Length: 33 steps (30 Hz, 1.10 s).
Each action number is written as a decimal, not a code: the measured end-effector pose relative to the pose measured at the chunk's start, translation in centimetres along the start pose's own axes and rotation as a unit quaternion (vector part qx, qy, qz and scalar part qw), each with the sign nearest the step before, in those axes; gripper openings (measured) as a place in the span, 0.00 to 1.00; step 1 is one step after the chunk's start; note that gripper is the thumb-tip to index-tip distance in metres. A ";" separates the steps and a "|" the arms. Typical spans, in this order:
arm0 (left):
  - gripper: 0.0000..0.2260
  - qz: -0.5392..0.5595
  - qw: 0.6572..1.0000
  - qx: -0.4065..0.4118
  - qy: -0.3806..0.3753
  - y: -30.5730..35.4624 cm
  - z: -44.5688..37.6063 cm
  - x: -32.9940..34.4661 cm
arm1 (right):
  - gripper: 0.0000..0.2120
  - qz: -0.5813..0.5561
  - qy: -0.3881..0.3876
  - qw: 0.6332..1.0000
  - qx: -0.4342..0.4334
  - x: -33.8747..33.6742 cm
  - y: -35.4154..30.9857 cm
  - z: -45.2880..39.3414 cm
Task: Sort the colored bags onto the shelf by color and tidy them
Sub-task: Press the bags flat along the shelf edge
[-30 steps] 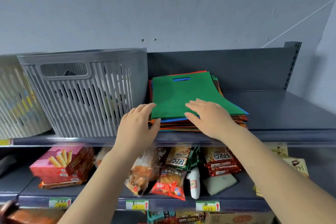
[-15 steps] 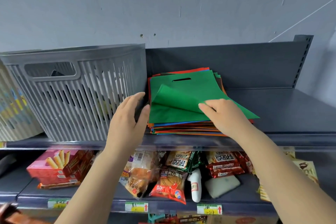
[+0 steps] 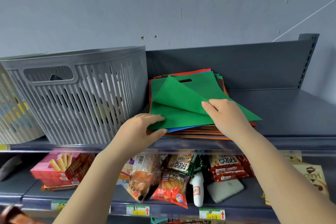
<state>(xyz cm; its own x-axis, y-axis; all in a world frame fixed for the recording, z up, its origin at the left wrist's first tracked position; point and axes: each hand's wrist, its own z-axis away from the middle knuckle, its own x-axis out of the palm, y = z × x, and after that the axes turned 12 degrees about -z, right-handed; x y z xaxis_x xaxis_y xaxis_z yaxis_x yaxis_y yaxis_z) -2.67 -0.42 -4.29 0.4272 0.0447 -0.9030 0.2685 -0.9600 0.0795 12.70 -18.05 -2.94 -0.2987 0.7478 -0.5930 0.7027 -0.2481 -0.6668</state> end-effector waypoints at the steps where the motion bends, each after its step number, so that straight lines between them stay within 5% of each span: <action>1: 0.17 0.014 1.000 -0.006 -0.001 0.0 -0.1 -0.2 | 0.22 0.003 -0.002 1.000 -0.004 0.0 0.0 0.0; 13: 0.12 0.068 0.981 -0.026 0.182 1.1 -1.9 -3.2 | 0.24 0.054 -0.045 0.995 -0.072 0.0 -1.0 0.3; 19: 0.05 0.137 0.952 -0.113 0.251 1.4 0.2 -3.3 | 0.18 0.094 0.017 0.990 -0.102 -0.1 -1.0 1.3; 23: 0.12 0.280 0.917 -0.190 0.209 1.6 2.1 -2.3 | 0.17 0.119 0.041 0.982 -0.142 0.7 -1.2 2.1; 28: 0.19 0.508 0.825 -0.233 0.087 2.2 3.8 -1.5 | 0.11 0.179 0.130 0.951 -0.214 2.6 -1.8 4.5; 31: 0.29 0.567 0.784 -0.249 0.040 2.2 4.8 -1.6 | 0.12 0.225 0.140 0.938 -0.225 3.7 -2.6 6.1; 33: 0.26 0.568 0.783 -0.253 0.020 1.8 5.5 -1.6 | 0.13 0.236 0.123 0.940 -0.214 4.6 -3.3 7.1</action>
<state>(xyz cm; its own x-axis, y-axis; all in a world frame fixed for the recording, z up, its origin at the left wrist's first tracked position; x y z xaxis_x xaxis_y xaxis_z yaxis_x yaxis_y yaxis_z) -7.63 -3.72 -5.06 0.6621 -0.7404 -0.1158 -0.0007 -0.1551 0.9879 4.41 -18.18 -6.67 0.2333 0.7496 -0.6194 0.9303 -0.3576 -0.0823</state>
